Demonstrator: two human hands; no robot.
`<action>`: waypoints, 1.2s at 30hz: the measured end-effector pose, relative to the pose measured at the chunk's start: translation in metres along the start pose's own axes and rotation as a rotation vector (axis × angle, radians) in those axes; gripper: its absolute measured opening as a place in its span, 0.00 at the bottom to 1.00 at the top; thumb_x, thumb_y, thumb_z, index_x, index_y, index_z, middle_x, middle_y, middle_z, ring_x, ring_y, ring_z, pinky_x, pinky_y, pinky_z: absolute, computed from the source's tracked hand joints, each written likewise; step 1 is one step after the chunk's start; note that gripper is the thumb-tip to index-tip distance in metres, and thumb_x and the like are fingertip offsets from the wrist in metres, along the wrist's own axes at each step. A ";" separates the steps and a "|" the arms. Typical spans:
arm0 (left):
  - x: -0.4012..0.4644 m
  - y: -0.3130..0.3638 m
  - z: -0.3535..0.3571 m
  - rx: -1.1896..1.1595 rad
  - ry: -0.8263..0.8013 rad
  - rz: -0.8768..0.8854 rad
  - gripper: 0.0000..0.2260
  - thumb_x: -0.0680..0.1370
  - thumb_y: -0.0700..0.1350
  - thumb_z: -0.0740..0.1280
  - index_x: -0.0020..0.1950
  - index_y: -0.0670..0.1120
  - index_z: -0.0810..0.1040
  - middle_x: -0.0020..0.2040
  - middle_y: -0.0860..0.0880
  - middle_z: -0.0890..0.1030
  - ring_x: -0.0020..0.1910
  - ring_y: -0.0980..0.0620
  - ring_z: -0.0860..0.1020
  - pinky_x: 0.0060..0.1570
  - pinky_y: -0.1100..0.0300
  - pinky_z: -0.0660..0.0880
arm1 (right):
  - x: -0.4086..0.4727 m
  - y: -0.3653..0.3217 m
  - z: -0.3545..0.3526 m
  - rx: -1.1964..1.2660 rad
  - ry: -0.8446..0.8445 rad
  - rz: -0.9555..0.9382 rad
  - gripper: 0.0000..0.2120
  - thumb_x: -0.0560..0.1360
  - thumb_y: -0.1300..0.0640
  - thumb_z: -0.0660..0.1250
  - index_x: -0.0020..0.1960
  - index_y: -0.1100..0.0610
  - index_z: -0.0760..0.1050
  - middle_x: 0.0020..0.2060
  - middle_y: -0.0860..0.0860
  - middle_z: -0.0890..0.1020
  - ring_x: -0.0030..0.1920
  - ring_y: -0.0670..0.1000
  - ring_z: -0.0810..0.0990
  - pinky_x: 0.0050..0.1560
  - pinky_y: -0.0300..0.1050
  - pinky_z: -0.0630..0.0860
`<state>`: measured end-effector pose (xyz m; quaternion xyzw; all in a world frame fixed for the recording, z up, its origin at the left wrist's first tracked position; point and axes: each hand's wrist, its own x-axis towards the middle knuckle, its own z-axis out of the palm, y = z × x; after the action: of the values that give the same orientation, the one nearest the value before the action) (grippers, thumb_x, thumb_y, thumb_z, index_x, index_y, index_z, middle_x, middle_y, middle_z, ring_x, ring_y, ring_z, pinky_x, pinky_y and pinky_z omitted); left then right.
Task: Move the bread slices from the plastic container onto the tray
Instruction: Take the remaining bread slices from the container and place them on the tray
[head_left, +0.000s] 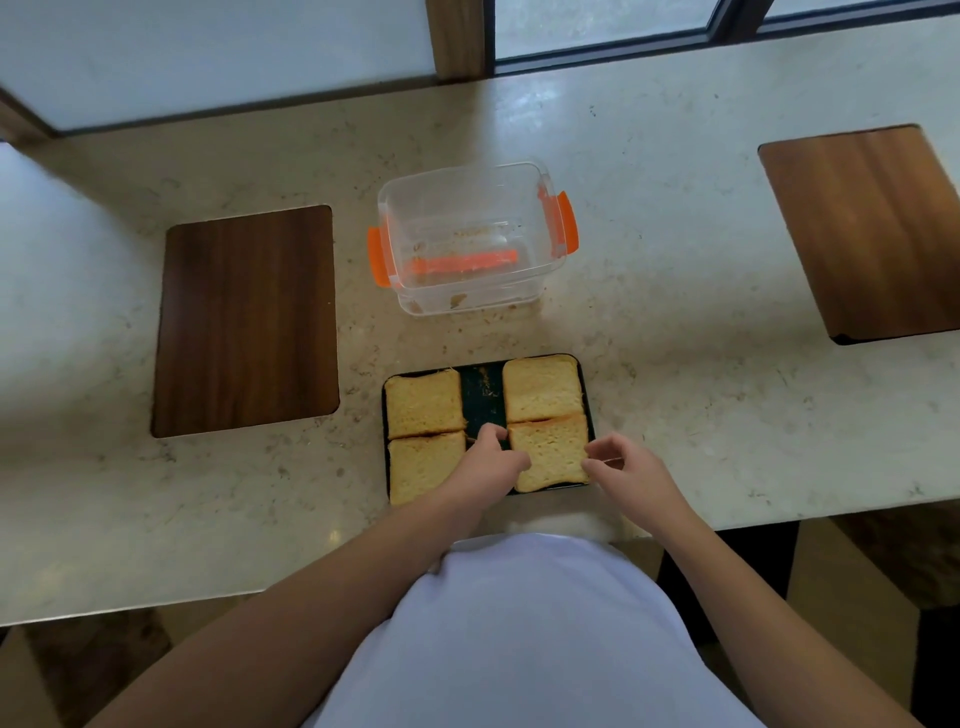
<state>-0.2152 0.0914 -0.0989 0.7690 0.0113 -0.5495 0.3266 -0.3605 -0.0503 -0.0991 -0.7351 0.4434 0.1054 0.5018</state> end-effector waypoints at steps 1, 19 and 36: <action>0.000 0.001 0.000 0.012 0.003 0.006 0.29 0.76 0.46 0.66 0.75 0.51 0.61 0.48 0.51 0.75 0.52 0.48 0.79 0.60 0.44 0.78 | 0.000 0.000 0.000 -0.019 0.001 -0.005 0.11 0.78 0.54 0.69 0.59 0.55 0.79 0.50 0.47 0.83 0.51 0.46 0.81 0.51 0.43 0.77; 0.001 0.001 -0.004 0.253 0.045 0.125 0.25 0.81 0.40 0.62 0.77 0.46 0.58 0.50 0.41 0.82 0.46 0.45 0.81 0.42 0.48 0.78 | 0.017 0.024 -0.022 -0.485 -0.170 -0.163 0.21 0.70 0.52 0.77 0.58 0.46 0.72 0.49 0.42 0.74 0.42 0.41 0.78 0.38 0.37 0.70; 0.007 -0.002 -0.006 0.205 0.029 0.117 0.25 0.80 0.41 0.62 0.76 0.48 0.59 0.47 0.44 0.79 0.43 0.48 0.78 0.51 0.40 0.80 | 0.033 0.024 -0.009 -0.457 -0.092 -0.200 0.08 0.74 0.53 0.74 0.50 0.47 0.76 0.40 0.40 0.77 0.40 0.42 0.77 0.37 0.39 0.71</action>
<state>-0.2087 0.0936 -0.1047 0.8056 -0.0849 -0.5166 0.2776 -0.3621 -0.0785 -0.1296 -0.8642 0.3096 0.1862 0.3501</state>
